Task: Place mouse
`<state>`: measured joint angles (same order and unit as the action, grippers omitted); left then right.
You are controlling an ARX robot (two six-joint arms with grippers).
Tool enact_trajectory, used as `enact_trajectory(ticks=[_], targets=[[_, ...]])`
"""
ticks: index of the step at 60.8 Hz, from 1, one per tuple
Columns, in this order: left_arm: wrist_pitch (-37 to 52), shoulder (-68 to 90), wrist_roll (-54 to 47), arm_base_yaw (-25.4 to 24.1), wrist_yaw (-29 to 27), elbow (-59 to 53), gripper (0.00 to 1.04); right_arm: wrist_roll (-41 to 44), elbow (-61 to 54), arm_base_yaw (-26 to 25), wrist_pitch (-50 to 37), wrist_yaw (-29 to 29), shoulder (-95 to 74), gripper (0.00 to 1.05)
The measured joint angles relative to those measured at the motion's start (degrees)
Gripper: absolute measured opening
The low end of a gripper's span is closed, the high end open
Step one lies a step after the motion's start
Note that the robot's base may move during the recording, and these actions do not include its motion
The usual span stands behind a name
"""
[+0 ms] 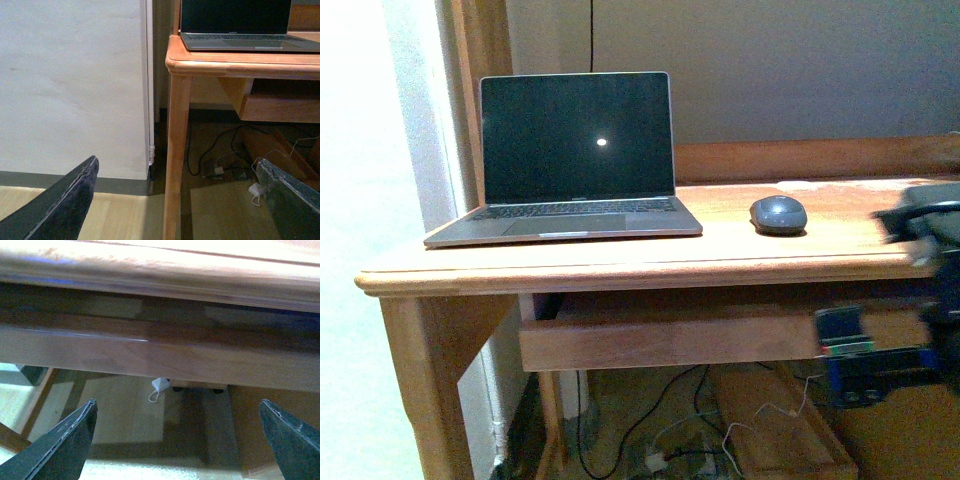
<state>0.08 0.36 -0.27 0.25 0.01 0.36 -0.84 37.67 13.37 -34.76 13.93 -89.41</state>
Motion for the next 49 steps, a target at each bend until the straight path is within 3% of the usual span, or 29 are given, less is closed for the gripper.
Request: enact_trajectory(ticks=[10,17,23,26,38,43,49], targets=[[0.00,0.00,0.00,0.00,0.00,0.02,0.97,-4.33,-14.67,-3.41,7.32,-1.07,22.62,0.97],[0.00,0.00,0.00,0.00,0.00,0.00,0.97,-7.32,-25.24,-4.31,21.11,-0.39,45.62,0.97],[0.00,0.00,0.00,0.00,0.00,0.00,0.97,-9.40,-30.12,1.90,38.21,5.49,67.91,0.97],[0.00,0.00,0.00,0.00,0.00,0.02,0.97,-10.75,-31.06,4.72,42.16,7.19,74.69,0.97],[0.00,-0.02,0.00,0.00,-0.02,0.00,0.97,-19.56,-34.73,9.49,43.28,15.28,79.28,0.97],[-0.02,-0.11,0.00,0.00,0.07,0.02,0.97,-12.44,-37.29,5.88,34.10,6.34,85.13,0.83],[-0.09,-0.13,0.07,0.00,-0.15,0.02,0.97,-5.16,-37.29,2.19,32.20,0.66,89.31,0.68]])
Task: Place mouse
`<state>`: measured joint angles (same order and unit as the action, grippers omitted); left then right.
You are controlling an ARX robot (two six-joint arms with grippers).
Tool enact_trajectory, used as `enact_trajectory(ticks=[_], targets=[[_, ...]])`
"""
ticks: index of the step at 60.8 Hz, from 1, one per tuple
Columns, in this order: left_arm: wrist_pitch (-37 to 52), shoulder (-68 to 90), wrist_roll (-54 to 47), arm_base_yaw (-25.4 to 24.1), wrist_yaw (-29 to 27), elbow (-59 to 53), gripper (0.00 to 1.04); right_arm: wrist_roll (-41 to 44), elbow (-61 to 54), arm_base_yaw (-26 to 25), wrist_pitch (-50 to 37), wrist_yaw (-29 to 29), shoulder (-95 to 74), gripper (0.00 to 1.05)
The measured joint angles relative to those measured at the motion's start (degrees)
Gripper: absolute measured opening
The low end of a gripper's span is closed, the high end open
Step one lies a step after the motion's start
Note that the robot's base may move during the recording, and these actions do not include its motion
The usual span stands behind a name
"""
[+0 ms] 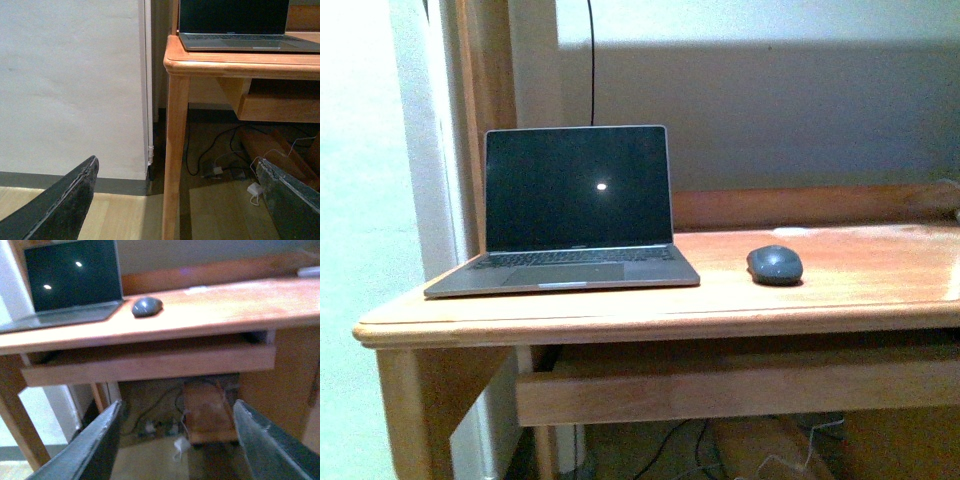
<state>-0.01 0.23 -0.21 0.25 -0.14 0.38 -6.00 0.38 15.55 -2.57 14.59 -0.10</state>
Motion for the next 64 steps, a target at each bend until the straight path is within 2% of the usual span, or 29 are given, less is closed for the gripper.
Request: enact_trajectory(ticks=[12,16,21,25,30,34,42,51,54,64], targets=[[-0.02,-0.02,0.02,0.00,0.07,0.00,0.97,4.66,0.42,-5.88,1.57,-5.73,0.02,0.31],[-0.02,-0.04,0.02,0.00,0.13,0.00,0.97,5.14,0.44,-11.02,2.51,-12.35,-0.02,0.19],[-0.02,-0.04,0.02,0.00,0.11,0.00,0.97,5.42,0.44,-14.78,2.58,-13.73,-0.02,0.05],[-0.02,-0.04,0.02,0.00,0.15,0.00,0.97,5.66,0.44,-15.15,2.60,-14.36,0.00,0.03],[-0.02,-0.04,0.02,0.00,0.13,0.00,0.97,5.79,0.44,-15.19,2.60,-14.43,0.02,0.15],[-0.02,-0.04,0.00,0.00,0.13,0.00,0.97,5.79,0.44,-15.28,2.60,-14.45,0.02,0.32],[-0.02,-0.04,0.02,0.00,0.13,0.00,0.97,5.77,0.44,-15.32,2.60,-14.45,0.02,0.56],[-0.02,-0.04,0.02,0.00,0.13,0.00,0.97,5.79,0.44,-15.32,2.60,-14.45,0.02,0.93],[-0.02,-0.04,0.02,0.00,0.13,0.00,0.97,5.77,0.44,-15.32,2.60,-14.45,0.02,0.99],[-0.02,-0.04,0.02,0.00,0.13,0.00,0.97,5.79,0.44,-15.32,2.60,-14.45,0.02,0.97]])
